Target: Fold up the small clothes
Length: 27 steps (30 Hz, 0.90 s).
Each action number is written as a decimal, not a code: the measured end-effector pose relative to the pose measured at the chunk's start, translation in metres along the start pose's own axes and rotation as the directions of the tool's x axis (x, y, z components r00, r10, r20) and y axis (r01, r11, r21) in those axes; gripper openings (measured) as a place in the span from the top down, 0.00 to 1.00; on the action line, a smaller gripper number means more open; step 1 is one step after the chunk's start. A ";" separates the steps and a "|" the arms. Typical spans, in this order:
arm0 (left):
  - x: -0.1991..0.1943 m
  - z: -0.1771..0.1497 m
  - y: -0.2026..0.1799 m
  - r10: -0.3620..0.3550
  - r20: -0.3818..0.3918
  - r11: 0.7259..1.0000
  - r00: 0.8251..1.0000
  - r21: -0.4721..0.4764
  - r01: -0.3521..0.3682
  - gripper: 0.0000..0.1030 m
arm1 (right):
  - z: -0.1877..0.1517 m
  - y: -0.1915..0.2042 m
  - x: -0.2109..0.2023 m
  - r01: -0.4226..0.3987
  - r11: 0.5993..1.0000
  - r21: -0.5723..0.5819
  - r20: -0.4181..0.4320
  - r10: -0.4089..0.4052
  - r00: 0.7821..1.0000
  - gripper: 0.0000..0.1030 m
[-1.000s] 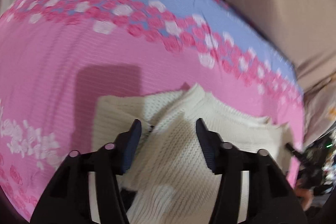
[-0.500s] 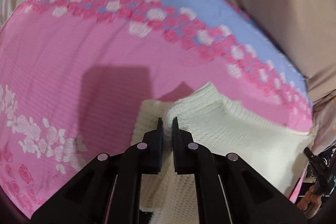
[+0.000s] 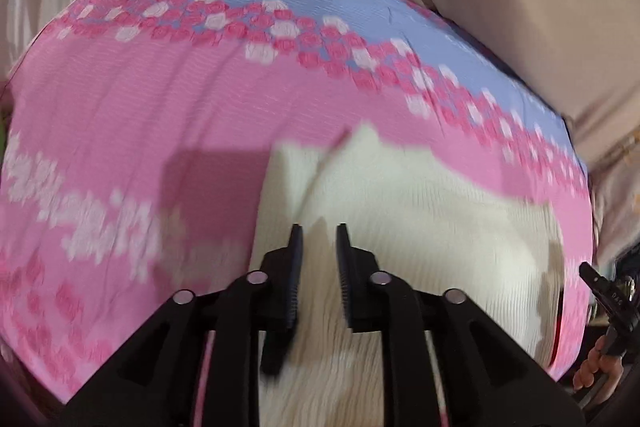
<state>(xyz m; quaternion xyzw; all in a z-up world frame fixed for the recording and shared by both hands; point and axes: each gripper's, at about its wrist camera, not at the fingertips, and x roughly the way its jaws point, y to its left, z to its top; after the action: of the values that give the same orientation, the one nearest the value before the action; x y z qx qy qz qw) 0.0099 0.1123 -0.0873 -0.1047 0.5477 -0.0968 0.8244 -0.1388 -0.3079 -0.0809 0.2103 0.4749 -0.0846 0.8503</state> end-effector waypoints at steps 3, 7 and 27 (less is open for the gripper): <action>0.002 -0.034 0.004 -0.022 -0.062 1.000 0.998 -0.023 0.021 0.82 | -0.037 0.011 0.008 0.008 0.998 -0.067 -0.082 -0.014 0.997 0.83; 0.014 -0.070 0.013 -0.009 -0.098 0.999 0.995 -0.042 0.005 0.82 | -0.067 -0.026 0.036 0.074 0.997 0.007 -0.163 -0.072 0.984 0.93; -0.029 -0.090 0.056 -0.051 0.007 0.954 0.999 -0.294 0.051 0.45 | -0.039 0.167 0.110 -0.077 0.934 -0.350 -0.305 -0.036 0.952 0.93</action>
<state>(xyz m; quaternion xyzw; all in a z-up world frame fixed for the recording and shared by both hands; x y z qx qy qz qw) -0.0819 0.1684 -0.1114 -0.2402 0.5535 -0.0354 0.7967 -0.0533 -0.1349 -0.1452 0.0677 0.6061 0.0459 0.7912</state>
